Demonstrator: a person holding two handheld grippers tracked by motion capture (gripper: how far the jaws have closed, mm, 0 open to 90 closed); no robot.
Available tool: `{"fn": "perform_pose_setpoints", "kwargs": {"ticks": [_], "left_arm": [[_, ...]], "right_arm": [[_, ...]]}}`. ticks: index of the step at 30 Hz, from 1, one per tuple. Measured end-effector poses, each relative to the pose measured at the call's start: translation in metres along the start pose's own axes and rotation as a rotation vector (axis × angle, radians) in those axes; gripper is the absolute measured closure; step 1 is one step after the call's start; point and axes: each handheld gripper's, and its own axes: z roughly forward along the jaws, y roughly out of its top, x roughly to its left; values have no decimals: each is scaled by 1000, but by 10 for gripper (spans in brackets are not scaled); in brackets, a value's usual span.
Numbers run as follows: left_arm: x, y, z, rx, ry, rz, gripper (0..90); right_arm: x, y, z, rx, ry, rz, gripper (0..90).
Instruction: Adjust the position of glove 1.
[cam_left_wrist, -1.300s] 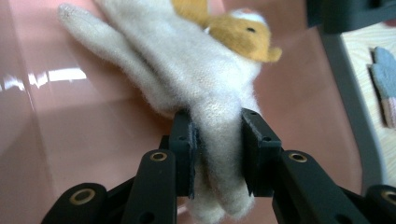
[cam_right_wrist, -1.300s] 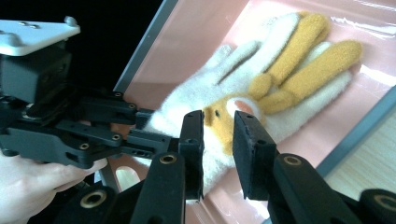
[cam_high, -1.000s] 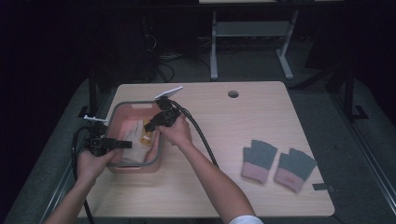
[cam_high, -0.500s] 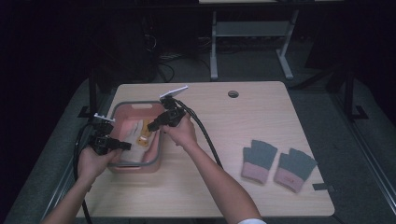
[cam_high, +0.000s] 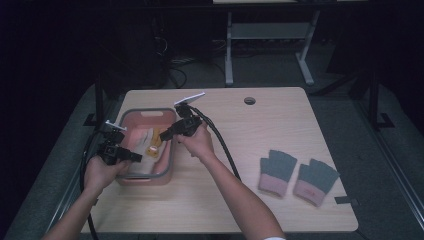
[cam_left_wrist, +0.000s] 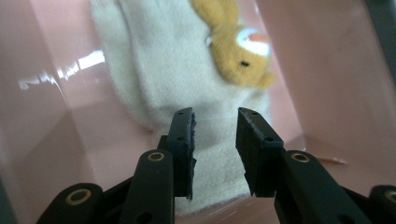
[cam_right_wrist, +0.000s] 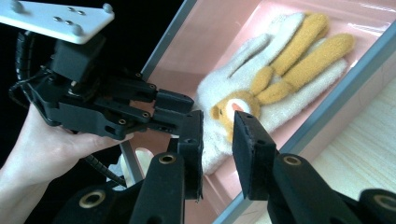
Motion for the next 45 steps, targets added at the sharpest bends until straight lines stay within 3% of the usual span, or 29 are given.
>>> {"fn": "perform_pose_setpoints", "kwargs": {"ticks": [8,13,24,29,34,45], "left_arm": [[-8,6,-15,-83,-20,13,639],[-15,8,-18,-110,-45,22,619],[-29,11,-24,-187,-130,21,568],[-36,13,-24,-227,-176,20,546],[-48,12,-24,-247,-198,49,515],[-84,22,-21,-270,-232,125,492]], "right_arm": [[-1,-3,-8,-7,0,-6,723],[-1,-4,-16,-16,1,-9,711],[-2,-9,-37,-46,14,-23,652],[-4,-14,-50,-75,42,-19,631],[-8,-21,-64,-79,27,-20,616],[-19,-48,-104,-144,16,-3,594]]}}
